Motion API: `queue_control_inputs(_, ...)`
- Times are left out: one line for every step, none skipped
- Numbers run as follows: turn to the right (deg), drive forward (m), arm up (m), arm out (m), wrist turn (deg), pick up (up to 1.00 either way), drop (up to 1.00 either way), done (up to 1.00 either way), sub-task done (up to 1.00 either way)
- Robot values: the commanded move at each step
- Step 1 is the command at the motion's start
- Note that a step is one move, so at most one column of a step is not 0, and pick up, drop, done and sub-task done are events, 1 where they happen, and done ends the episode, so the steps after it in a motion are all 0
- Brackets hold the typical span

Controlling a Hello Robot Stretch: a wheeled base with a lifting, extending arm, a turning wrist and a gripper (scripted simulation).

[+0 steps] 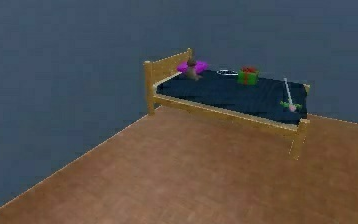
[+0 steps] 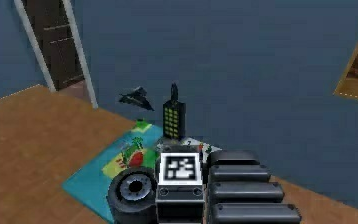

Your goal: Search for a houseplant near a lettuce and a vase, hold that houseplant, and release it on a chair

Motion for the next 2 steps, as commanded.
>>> queue_control_inputs(33.0, 0.00, 0.00, 0.00, 0.0, 0.00, 0.00, 0.00, 0.00)
queue_control_inputs(0.0, 1.00, 0.00, 0.00, 0.0, 0.00, 0.00, 0.00, 0.00)
